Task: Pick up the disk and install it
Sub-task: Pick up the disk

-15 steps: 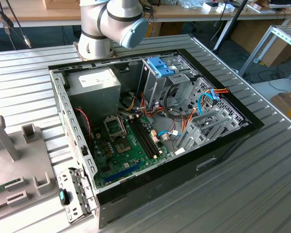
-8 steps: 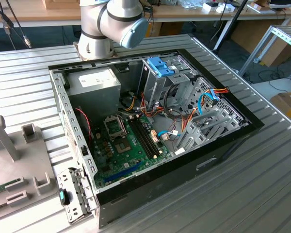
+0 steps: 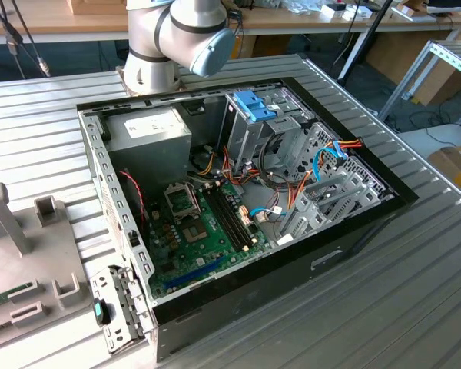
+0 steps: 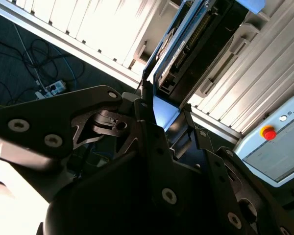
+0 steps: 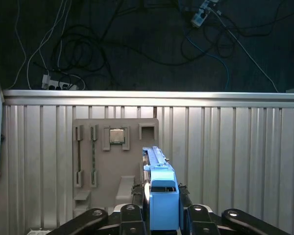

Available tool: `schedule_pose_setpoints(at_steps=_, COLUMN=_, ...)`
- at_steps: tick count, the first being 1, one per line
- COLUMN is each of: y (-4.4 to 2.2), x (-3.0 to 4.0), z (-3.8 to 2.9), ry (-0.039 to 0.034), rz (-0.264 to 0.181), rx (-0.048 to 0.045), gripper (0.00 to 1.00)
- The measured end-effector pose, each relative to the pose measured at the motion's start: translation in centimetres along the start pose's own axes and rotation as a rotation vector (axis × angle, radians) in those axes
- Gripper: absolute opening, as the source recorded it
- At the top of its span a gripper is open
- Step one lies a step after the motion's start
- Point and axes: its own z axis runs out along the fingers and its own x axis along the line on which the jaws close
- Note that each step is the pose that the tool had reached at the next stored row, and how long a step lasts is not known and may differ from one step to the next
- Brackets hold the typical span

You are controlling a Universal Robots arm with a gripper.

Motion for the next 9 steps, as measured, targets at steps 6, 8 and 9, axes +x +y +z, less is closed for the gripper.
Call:
schedule_pose_setpoints(at_steps=6, y=-1.04, x=-0.26, z=0.01, ry=0.0000, rz=0.000, rx=0.0000, gripper=0.36)
schedule_pose_setpoints(at_steps=8, y=-1.20, x=-0.29, z=0.01, ry=0.0000, rz=0.000, rx=0.0000, gripper=0.36)
schedule_pose_setpoints(at_steps=9, y=-1.26, x=-0.30, z=0.01, ry=-0.0001, rz=0.000, rx=0.0000, gripper=0.36)
